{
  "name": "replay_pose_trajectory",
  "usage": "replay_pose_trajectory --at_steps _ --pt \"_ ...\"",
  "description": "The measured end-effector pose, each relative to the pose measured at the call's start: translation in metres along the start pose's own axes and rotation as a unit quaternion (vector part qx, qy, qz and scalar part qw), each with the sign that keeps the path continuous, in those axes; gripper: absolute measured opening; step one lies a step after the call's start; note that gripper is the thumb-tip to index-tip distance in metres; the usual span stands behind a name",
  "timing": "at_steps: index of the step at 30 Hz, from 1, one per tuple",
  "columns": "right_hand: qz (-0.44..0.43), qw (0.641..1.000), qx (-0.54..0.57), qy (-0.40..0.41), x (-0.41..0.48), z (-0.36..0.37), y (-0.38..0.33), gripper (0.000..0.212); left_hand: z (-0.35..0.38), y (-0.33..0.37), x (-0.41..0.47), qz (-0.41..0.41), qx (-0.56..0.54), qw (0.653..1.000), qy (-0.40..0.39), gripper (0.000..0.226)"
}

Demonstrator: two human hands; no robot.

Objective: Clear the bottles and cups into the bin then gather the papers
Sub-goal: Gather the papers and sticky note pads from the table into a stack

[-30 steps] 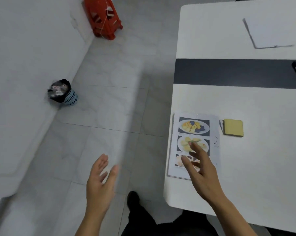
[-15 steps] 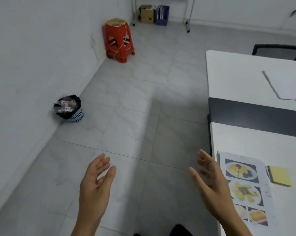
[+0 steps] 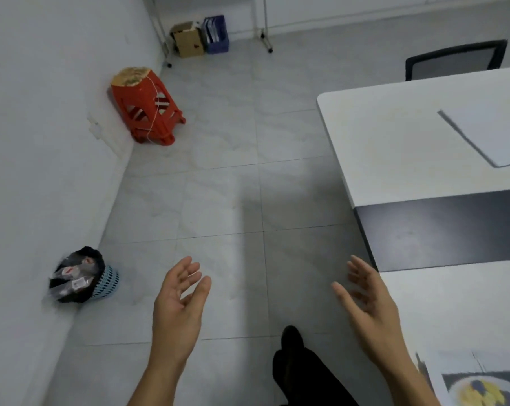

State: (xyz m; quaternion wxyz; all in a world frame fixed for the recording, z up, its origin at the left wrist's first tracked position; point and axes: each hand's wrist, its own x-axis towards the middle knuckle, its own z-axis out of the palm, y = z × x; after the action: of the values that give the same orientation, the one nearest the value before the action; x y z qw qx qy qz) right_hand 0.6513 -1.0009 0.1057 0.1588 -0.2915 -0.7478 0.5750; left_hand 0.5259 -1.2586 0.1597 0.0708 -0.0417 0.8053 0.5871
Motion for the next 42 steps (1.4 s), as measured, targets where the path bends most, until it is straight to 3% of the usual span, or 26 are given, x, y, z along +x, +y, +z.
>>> replay_pose_trajectory --at_steps 6,11,16,20,25,30,42 --pt "-0.035 0.998 0.013 -0.042 0.167 0.054 -0.087 0.054 0.008 0.076 0.143 0.024 -0.003 1.0 0.012 0.044" --pt "-0.046 0.997 -0.006 -0.064 0.295 0.107 -0.12 0.053 0.028 0.092 0.266 0.019 -0.023 0.999 0.034 0.042" --pt "-0.018 0.999 -0.026 -0.033 0.431 0.168 -0.125 0.053 0.058 0.102 0.436 0.014 -0.039 0.999 0.027 0.04" --pt "0.003 0.999 -0.027 0.026 0.526 0.189 -0.161 0.051 0.093 0.154 0.575 0.025 -0.029 0.999 -0.024 0.04" --pt "0.03 0.991 0.011 0.133 0.635 0.184 -0.193 0.052 0.172 0.228 0.715 0.047 -0.018 0.992 -0.113 0.044" --pt "0.072 0.975 0.043 0.207 0.749 0.178 -0.179 0.053 0.283 0.267 0.824 0.057 0.009 0.978 -0.2 0.045" --pt "0.089 0.963 0.055 0.248 1.071 0.098 -0.203 0.059 0.529 0.409 1.043 0.114 0.025 0.956 -0.267 0.048"
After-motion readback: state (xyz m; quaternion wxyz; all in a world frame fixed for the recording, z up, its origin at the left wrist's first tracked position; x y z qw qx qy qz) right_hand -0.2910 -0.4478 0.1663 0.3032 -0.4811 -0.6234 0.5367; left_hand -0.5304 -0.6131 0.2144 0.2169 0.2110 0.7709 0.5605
